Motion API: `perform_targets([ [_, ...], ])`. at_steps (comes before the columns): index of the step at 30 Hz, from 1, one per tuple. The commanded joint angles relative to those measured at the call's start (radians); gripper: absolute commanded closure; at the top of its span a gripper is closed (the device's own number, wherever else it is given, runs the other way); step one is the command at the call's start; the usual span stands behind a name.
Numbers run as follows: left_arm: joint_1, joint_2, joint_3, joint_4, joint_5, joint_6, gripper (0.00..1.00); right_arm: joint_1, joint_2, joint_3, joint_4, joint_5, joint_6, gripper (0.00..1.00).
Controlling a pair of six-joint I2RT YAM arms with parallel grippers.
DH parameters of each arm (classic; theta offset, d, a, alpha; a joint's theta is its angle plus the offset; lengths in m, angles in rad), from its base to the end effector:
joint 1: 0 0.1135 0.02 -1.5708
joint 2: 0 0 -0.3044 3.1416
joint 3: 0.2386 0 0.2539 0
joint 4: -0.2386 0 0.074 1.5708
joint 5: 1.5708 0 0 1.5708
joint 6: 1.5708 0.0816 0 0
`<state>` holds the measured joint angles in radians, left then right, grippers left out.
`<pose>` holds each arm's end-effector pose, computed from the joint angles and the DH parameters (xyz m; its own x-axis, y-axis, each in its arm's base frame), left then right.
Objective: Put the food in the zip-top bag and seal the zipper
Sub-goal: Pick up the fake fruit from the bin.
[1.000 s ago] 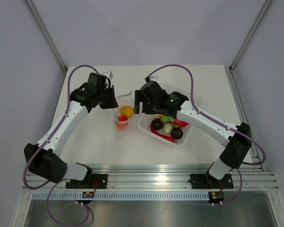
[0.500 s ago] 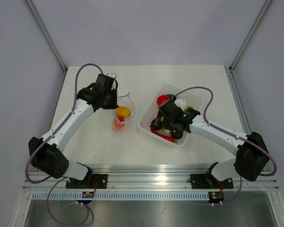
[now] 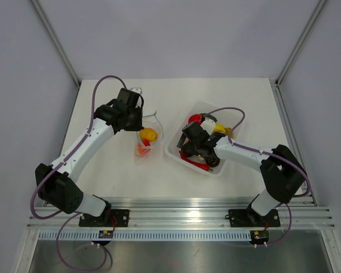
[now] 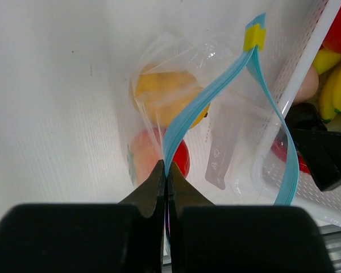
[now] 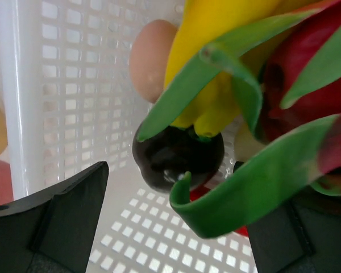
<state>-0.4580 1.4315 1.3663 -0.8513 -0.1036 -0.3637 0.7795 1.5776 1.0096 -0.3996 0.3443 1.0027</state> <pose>0.2928 -0.1349 0.3356 -0.8015 0.0006 -0.5980 0.1051 0.9846 -0.1398 0.2668 0.2249 0.2116 -0.7581 0.3664 -0.5395 0.2110 0.9206 0.3286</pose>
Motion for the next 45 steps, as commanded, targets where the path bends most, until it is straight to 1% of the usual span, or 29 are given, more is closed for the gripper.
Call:
perform_targets([
  [1, -0.007, -0.014, 0.031, 0.014, -0.024, 0.012, 1.00, 0.003, 0.053, 0.044, 0.064, 0.059, 0.019, 0.01],
  [3, -0.007, -0.022, 0.024, 0.017, -0.022, 0.016, 1.00, 0.003, 0.064, 0.043, 0.082, 0.059, 0.019, 0.01],
  [6, -0.007, -0.025, 0.025, 0.012, -0.022, 0.020, 1.00, 0.003, 0.082, 0.043, 0.064, 0.084, 0.036, 0.02],
  [10, -0.007, -0.034, 0.025, 0.015, -0.007, 0.022, 1.00, 0.003, 0.071, 0.014, 0.093, 0.091, 0.031, 0.13],
  [11, -0.007, -0.034, 0.025, 0.015, -0.004, 0.022, 1.00, 0.003, 0.064, 0.011, 0.093, 0.090, 0.031, 0.21],
  [13, -0.007, -0.034, 0.021, 0.017, -0.001, 0.022, 1.00, 0.003, 0.053, 0.006, 0.093, 0.085, 0.027, 0.29],
  [14, -0.007, -0.036, 0.020, 0.014, 0.001, 0.020, 1.00, 0.003, 0.045, 0.006, 0.090, 0.085, 0.027, 0.39],
  [18, -0.008, -0.051, 0.004, 0.032, 0.019, 0.017, 1.00, 0.003, -0.013, -0.009, 0.096, 0.075, 0.022, 0.55],
  [20, -0.013, -0.056, -0.001, 0.044, 0.036, 0.019, 1.00, 0.003, -0.069, -0.045, 0.145, 0.058, 0.007, 0.55],
  [22, -0.016, -0.046, 0.004, 0.046, 0.033, 0.017, 1.00, 0.003, -0.120, -0.066, 0.156, 0.053, 0.004, 0.57],
  [28, -0.030, -0.005, 0.027, 0.054, 0.039, 0.011, 1.00, 0.004, -0.220, -0.075, 0.119, 0.050, -0.016, 0.58],
  [34, -0.038, 0.020, 0.040, 0.058, 0.044, 0.008, 1.00, 0.004, -0.306, -0.069, 0.087, 0.056, -0.041, 0.61],
  [39, -0.038, 0.033, 0.050, 0.057, 0.048, 0.014, 1.00, 0.004, -0.343, -0.039, 0.068, 0.055, -0.064, 0.63],
  [45, -0.038, 0.040, 0.045, 0.067, 0.053, 0.031, 1.00, 0.009, -0.364, 0.010, 0.107, 0.010, -0.108, 0.64],
])
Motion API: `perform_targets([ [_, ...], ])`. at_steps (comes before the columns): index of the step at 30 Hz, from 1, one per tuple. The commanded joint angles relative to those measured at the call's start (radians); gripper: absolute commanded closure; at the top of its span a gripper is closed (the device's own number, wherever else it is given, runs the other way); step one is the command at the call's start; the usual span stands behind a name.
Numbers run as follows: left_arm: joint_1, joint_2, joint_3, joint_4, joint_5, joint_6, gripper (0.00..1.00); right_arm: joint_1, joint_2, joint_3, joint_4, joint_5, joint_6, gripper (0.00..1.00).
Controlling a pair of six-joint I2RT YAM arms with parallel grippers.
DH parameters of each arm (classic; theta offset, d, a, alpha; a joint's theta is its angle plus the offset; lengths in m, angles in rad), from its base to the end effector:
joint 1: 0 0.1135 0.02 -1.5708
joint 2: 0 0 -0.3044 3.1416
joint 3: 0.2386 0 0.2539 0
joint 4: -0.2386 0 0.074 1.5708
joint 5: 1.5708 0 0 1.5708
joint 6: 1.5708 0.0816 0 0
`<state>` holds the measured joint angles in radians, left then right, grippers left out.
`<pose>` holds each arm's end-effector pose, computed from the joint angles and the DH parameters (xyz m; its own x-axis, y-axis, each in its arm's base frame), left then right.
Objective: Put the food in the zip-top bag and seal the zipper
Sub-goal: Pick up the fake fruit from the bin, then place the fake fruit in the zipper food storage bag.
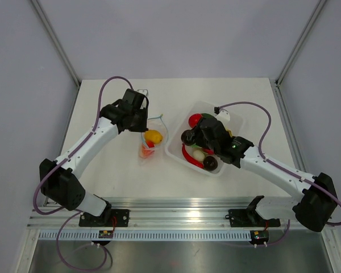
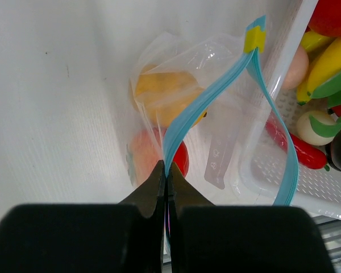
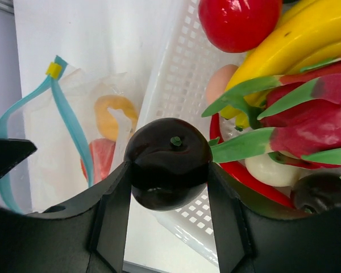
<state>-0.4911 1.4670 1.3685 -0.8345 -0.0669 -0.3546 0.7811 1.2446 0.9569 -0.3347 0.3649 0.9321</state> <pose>0.2957 -0.1520 0.3269 -0.8156 0.0433 -0.5770 0.1624 0.9743 -0.1564 0.2322 0.1892 0.3018 -0.6095 0.4518 -0.6514 0.0631 0.8467 0.5283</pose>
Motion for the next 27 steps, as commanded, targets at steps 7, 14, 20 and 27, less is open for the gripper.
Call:
perform_targets([
  [7, -0.004, 0.004, 0.038, 0.060, 0.042, 0.026, 1.00, 0.058, 0.053, 0.213, 0.065, -0.047, -0.093, 0.64],
  [14, -0.004, -0.007, 0.038, 0.055, 0.044, 0.029, 1.00, 0.119, 0.205, 0.335, 0.094, -0.093, -0.118, 0.64],
  [20, -0.003, -0.019, 0.037, 0.052, 0.045, 0.032, 1.00, 0.130, 0.325, 0.402, 0.059, -0.153, -0.124, 0.35],
  [27, -0.003, -0.027, 0.026, 0.057, 0.050, 0.031, 1.00, 0.130, 0.288, 0.418, -0.003, -0.075, -0.167, 0.16],
])
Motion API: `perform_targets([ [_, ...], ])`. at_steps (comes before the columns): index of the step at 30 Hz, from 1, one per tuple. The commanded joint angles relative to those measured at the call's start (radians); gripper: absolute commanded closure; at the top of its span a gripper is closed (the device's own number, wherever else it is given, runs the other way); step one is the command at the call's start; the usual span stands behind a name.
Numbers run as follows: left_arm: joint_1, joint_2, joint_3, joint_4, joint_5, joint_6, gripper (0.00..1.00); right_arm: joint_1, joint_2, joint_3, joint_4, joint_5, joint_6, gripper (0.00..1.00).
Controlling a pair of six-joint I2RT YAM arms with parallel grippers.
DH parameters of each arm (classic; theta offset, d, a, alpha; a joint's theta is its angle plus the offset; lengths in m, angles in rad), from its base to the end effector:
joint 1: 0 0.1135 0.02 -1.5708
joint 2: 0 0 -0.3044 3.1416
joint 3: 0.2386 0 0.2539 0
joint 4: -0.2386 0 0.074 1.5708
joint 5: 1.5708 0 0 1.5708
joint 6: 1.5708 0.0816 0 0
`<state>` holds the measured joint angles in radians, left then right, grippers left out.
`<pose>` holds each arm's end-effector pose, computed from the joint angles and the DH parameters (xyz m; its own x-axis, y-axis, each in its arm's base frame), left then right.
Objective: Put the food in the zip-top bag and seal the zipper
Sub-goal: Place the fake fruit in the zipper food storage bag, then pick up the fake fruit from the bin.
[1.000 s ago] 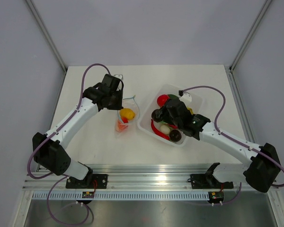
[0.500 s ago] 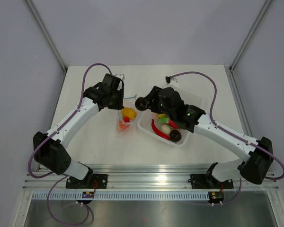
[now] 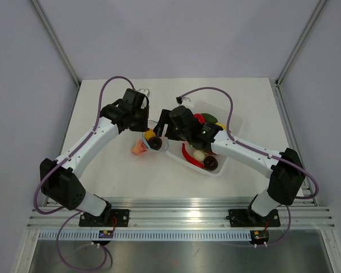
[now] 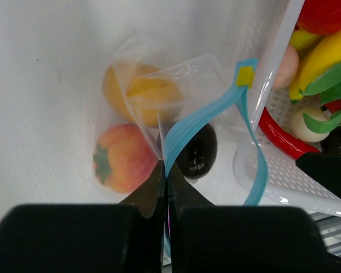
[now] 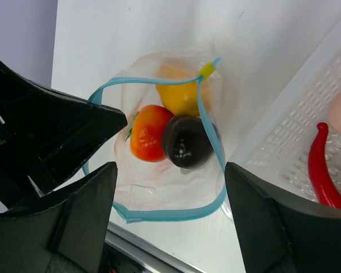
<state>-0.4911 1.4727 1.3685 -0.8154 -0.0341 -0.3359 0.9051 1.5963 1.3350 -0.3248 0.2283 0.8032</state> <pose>0.2977 -0.1560 0.3267 -0.8115 0.0604 -0.5812 0.1966 0.9649 -0.1742 0.2674 0.3106 0.3271 -0.7047 0.2375 -0.6686 -0.2053 0.8338 0.5126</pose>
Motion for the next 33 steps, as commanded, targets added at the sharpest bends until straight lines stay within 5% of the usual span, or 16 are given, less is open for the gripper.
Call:
perform_targets([
  [1, -0.003, -0.032, 0.024, 0.039, 0.019, 0.014, 1.00, 0.005, -0.085, 0.038, -0.031, 0.075, -0.044, 0.17],
  [11, -0.003, -0.038, 0.027, 0.036, 0.019, 0.006, 1.00, -0.057, -0.254, -0.068, -0.241, 0.229, -0.047, 0.42],
  [20, -0.003, -0.026, 0.032, 0.044, 0.028, -0.006, 1.00, -0.189, -0.391, -0.246, -0.362, 0.209, -0.056, 0.48],
  [29, -0.003, -0.029, 0.033, 0.038, 0.028, -0.009, 1.00, -0.233, -0.257, -0.133, -0.349, 0.204, -0.226, 0.26],
  [33, -0.003, -0.040, 0.026, 0.035, 0.053, -0.015, 1.00, -0.333, -0.124, -0.093, -0.199, 0.079, -0.367, 0.14],
])
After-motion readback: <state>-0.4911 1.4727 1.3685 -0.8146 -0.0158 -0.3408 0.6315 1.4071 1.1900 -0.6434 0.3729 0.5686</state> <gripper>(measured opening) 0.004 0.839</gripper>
